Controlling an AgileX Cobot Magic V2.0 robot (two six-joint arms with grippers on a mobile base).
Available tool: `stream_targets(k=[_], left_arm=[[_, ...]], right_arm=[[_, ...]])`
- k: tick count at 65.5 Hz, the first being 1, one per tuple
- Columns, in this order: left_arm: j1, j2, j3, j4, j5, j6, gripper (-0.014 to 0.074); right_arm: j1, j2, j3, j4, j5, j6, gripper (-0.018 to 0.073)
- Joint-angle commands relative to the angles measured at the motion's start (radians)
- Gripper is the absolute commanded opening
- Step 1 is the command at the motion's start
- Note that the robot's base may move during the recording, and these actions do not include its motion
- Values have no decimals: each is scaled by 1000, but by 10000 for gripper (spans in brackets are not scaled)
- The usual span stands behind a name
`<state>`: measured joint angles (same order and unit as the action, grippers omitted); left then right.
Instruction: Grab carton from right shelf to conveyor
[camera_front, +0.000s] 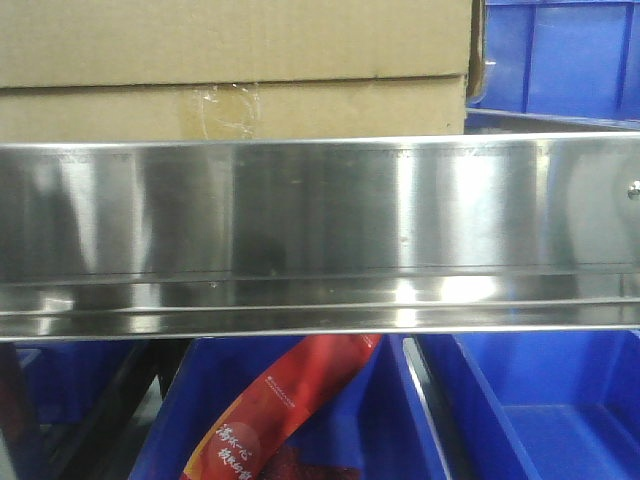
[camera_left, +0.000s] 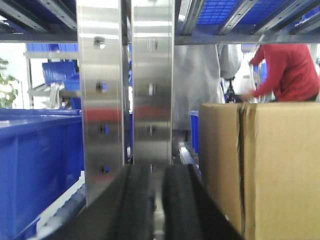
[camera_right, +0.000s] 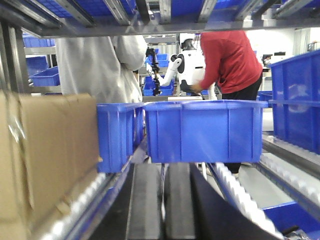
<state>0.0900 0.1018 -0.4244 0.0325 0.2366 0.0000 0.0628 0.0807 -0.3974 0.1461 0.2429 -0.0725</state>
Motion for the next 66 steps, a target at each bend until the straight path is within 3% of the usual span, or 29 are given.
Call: stream_targets(k=[1,12,19,25,32,35,48,53,61,66], left_arm=[[-3,77,-109,7,96,0,155],[-3,218,-230,-6,105,0,373],[-7,275,-283,-44,103,0,452],[-52,315,-333,-38,120,57,468],[-177,361,-401,-38,149,220,465],[-242,391,-437,-38,178,252,465],[-505,579,-591,-38,263,255,465],[-565,671,-650,-38,263,255,465],[-586,820,-791,-56,269,239,465],[-570,909,-888,-46,282,153,465]], right_arm=[[2,67,-97,0,28,-6,132],[2,204,-199,0,28,-6,436],[2,267,-218,0,2,-6,536],[2,311,-237,0,-18,-6,540],[29,374,-297,0,11,-8,540],[55,407,-329,0,25,-8,540],[227,562,-459,0,32,-10,540],[286,630,-519,0,48,-10,540],[340,754,-644,0,125,-10,540],[342,838,-748,0,200,-10,540]])
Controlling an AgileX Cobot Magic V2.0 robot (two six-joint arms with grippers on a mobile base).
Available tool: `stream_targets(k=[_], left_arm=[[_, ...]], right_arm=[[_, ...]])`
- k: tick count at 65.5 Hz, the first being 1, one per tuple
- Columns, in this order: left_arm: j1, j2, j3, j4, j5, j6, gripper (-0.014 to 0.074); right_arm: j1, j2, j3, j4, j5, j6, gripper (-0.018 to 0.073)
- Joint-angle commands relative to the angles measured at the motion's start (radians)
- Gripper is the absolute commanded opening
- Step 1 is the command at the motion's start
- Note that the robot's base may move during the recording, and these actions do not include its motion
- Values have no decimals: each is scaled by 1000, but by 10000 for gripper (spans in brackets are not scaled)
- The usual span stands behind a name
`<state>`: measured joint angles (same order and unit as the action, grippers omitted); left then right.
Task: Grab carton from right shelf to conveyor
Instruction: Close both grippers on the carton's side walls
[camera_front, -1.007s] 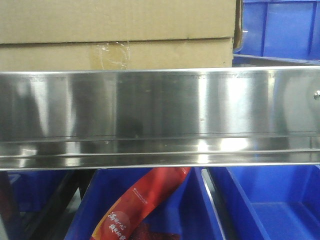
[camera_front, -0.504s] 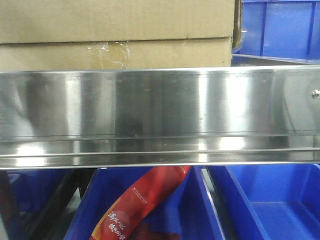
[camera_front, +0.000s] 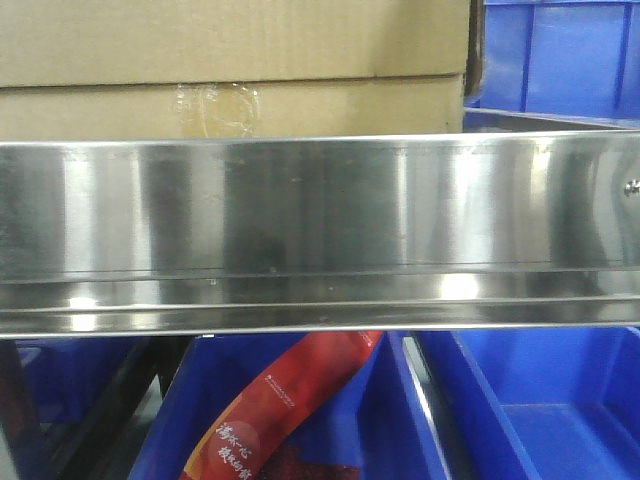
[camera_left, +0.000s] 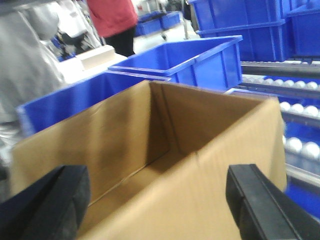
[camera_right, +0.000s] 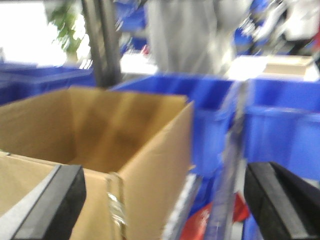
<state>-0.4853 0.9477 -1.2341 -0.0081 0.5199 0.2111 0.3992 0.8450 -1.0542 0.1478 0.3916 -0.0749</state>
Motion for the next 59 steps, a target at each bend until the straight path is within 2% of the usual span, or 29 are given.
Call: stream_targets(k=[1,9,15,22,27,31,37,44,51,59], left_arm=[[12,87,-107,-6,8,-79,465],[54,239,-301,8,143,-198,465],[80,333,-437,66,273,-298,465],[95,441,-576,179,427,-434,465],[95,500,-664,273,532,-499,465],[95,538,-710,312,591,-537,465],[100,578,-761,323,639,-552,465],[138,608,-777,282,670,-554,465],[190,626,-777,264,676,-554,465],[222,652,-777,264,675,-554,465]], right_arm=[[6,95,-110,-1,72,-7,540],[4,226,-321,-1,224,-7,540],[4,317,-469,-1,348,-7,540],[4,427,-648,-1,461,9,540],[4,496,-758,-1,531,23,540],[4,549,-831,-1,579,36,540],[4,615,-905,-1,643,38,540],[4,688,-963,-1,687,46,540],[4,738,-981,-1,700,50,540],[4,784,-981,-1,697,61,540]])
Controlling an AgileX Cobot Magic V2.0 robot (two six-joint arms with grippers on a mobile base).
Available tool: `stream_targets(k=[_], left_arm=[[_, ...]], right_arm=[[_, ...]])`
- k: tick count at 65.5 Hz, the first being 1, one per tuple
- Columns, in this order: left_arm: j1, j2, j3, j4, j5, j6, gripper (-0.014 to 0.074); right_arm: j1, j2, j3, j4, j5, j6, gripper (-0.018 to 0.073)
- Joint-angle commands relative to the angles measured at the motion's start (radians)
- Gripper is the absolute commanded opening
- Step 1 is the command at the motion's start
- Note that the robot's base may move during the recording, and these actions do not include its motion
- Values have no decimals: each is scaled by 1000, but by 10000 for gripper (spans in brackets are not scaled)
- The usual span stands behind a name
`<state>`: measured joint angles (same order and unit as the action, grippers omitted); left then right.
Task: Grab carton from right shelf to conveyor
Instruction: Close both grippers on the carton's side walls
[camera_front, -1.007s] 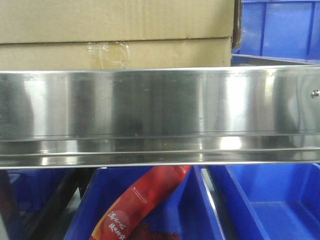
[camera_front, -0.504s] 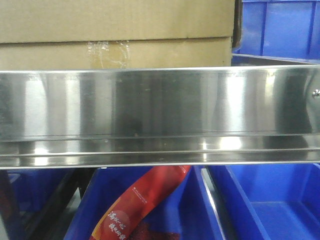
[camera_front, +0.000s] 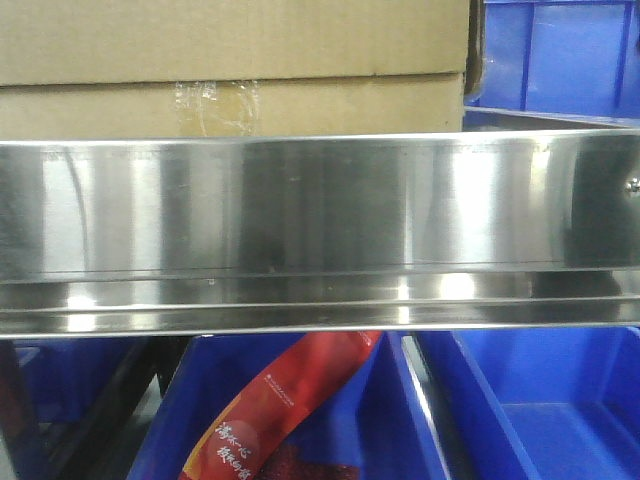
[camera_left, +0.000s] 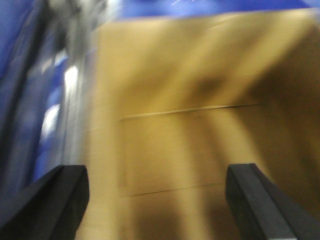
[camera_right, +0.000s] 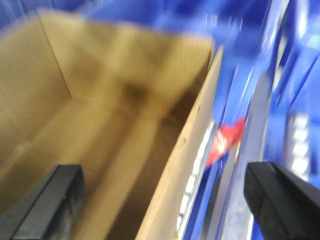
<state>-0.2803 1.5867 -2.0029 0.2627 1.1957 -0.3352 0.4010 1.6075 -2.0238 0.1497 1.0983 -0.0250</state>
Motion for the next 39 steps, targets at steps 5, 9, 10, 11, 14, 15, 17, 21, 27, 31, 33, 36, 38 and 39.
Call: stream_targets(k=[5,9,10,11,14,15,17,21,27,31,33,36,38,39], left_arm=[[28,30,-8,-7,-1,-8,465],[28,42,-8,-3,-1,-8,465],[28,47,-8,-1,-1,-8,465],[28,51,-8,4,-1,-8,465],[28,61,-8,9,-1,-8,465],[28,65,-8,9,-1,-8,465],[28,71,-8,9,-1,-8,465],[28,87,-8,11,-1,-8,465],[30,108,-8,20,4,-8,465],[38,120,-8,16,3,-8,465],[39,123,-8,16,3,-8,465],[48,129,-8,16,3,-8,465],[53,131,-8,12,3,-8,465],[58,132,-8,12,3,-8,465]], right_arm=[[2,48,-11,-3,-16,16,540],[2,69,-11,-3,-21,16,540],[2,74,-11,-3,-23,16,540],[2,79,-11,-3,-23,16,540],[2,94,-11,-5,-25,18,540],[2,96,-11,-7,-27,25,540],[2,108,-11,-12,-27,25,540],[2,124,-11,-22,-29,40,540],[2,150,-11,-27,-30,40,540],[2,163,-11,-27,-30,40,540],[2,168,-11,-27,-30,40,540],[2,179,-11,-29,-30,40,540],[2,186,-11,-32,-30,40,540],[2,186,-11,-32,-30,40,540]])
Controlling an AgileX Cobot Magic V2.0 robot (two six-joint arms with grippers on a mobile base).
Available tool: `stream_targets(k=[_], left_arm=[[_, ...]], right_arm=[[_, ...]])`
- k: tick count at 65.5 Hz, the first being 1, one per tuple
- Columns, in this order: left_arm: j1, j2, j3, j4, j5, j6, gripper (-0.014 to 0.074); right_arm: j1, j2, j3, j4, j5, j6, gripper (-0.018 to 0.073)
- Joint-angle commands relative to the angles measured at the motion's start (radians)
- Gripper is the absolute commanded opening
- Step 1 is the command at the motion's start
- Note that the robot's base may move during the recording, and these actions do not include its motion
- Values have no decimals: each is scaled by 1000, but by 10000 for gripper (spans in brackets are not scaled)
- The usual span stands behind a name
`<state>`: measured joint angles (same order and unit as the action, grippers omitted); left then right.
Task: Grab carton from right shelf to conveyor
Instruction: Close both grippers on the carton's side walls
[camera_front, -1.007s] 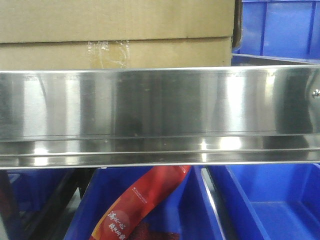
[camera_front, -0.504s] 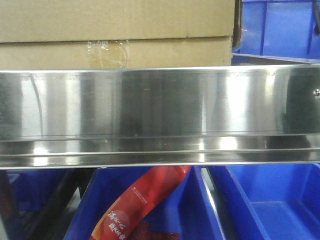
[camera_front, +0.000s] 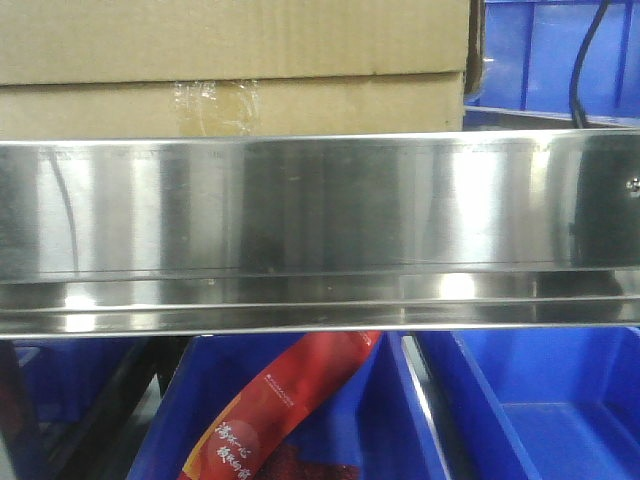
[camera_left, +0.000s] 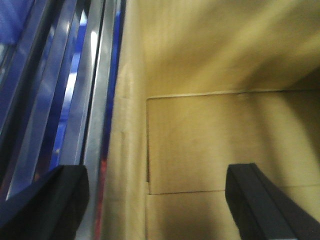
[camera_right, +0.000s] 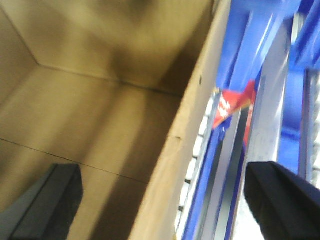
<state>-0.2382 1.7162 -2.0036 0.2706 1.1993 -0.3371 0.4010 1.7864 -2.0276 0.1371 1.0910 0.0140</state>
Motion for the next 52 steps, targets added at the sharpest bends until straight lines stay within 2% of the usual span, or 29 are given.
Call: stream_targets(k=[1,17,20,24,29,41,48,52], left_arm=[[19,4,-7,4,-1,-6,465],[63,13,-7,-7,8,-4,465],[65,16,-7,-7,5,-4,465],[65,21,-7,-7,3,7,465],[65,30,-7,-7,5,23,465],[65,55,-7,-26,15,23,464],[65,64,-7,-39,15,23,437],[65,64,-7,-41,15,23,357]], right_arm=[[2,10,-7,-19,-23,1,540],[2,41,-7,-21,-25,1,537],[2,40,-7,-23,-27,1,511],[2,40,-7,-25,-34,1,447],[2,40,-7,-25,-37,1,322],[2,40,-7,-25,-37,1,-81],[2,40,-7,-27,-37,3,-63],[0,39,-7,-30,-35,3,-66]])
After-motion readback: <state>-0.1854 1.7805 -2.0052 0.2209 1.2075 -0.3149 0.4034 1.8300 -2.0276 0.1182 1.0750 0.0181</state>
